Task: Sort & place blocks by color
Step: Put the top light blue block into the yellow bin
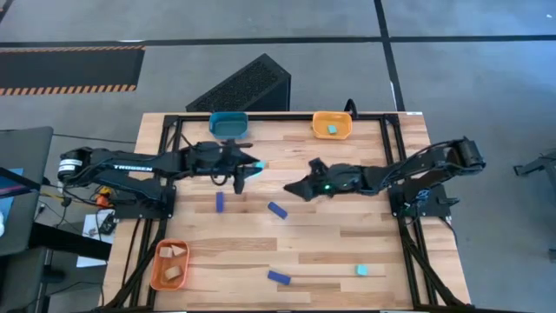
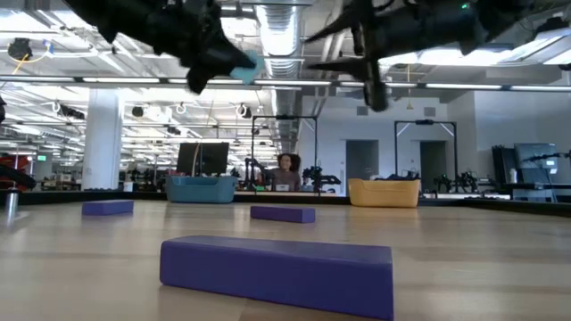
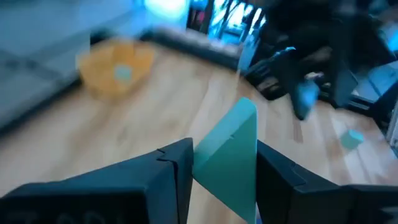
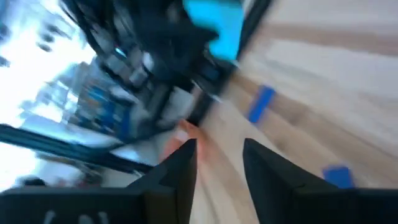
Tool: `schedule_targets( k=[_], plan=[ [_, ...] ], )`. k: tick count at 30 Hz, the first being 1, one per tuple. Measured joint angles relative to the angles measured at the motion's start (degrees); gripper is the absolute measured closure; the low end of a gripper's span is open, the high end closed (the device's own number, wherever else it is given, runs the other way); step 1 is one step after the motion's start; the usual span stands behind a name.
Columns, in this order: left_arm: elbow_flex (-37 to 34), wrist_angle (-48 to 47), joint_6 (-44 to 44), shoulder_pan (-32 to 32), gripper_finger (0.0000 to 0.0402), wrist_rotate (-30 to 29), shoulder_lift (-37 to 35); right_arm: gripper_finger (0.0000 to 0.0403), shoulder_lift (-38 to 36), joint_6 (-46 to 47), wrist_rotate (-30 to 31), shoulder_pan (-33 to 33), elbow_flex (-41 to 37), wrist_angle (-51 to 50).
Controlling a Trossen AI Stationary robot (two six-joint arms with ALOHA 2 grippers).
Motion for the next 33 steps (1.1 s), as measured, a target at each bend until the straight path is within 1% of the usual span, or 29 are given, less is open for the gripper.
schedule_targets(
  k=[2,7,9,12,14,16,22,25,28,31,33],
  plan=[
    [0.2,5.4,5.3,0.0,0.0295,0.1,1.2,0.0227,-0.7,0.2,-0.7,-1.5,-1.4,4.2],
    [0.1,12.6,13.8,0.0,0.029,0.0,2.4,0.0164,-2.1,-2.2,-3.3,-5.6,-1.8,3.8],
    [0.0,13.5,16.7,0.0,0.0291,0.0,2.8,0.0138,-2.1,-2.8,-4.9,-7.9,-1.8,4.2],
    [0.1,16.1,21.0,0.0,0.0293,0.0,4.8,0.0108,-2.1,-2.9,-9.9,-12.1,-1.8,7.4],
    [0.2,18.6,22.6,0.0,0.0292,0.0,6.5,0.0094,-1.4,-2.9,-13.9,-14.8,-1.7,11.0],
    [1.2,18.6,23.7,0.0,0.029,-0.5,8.8,0.0083,-1.1,-3.0,-17.9,-17.4,-1.8,11.8],
    [9.9,18.3,27.3,0.4,0.0289,-10.6,18.2,0.0064,1.4,-8.9,-28.9,-22.4,1.6,8.3],
    [15.2,14.9,27.3,0.9,0.0288,-13.9,22.5,0.006,1.6,-12.9,-29.0,-23.6,2.7,4.9],
    [19.7,9.8,27.8,1.1,0.0288,-16.0,26.0,0.0062,1.2,-17.4,-26.2,-24.9,3.9,-1.6],
    [22.9,5.6,29.4,1.0,0.0288,-15.6,28.2,0.0068,1.1,-21.1,-23.7,-25.9,4.6,-6.4],
    [24.4,4.2,30.6,0.9,0.0288,-15.5,29.1,0.0074,1.1,-22.3,-23.0,-26.6,4.6,-7.1]
  ],
)
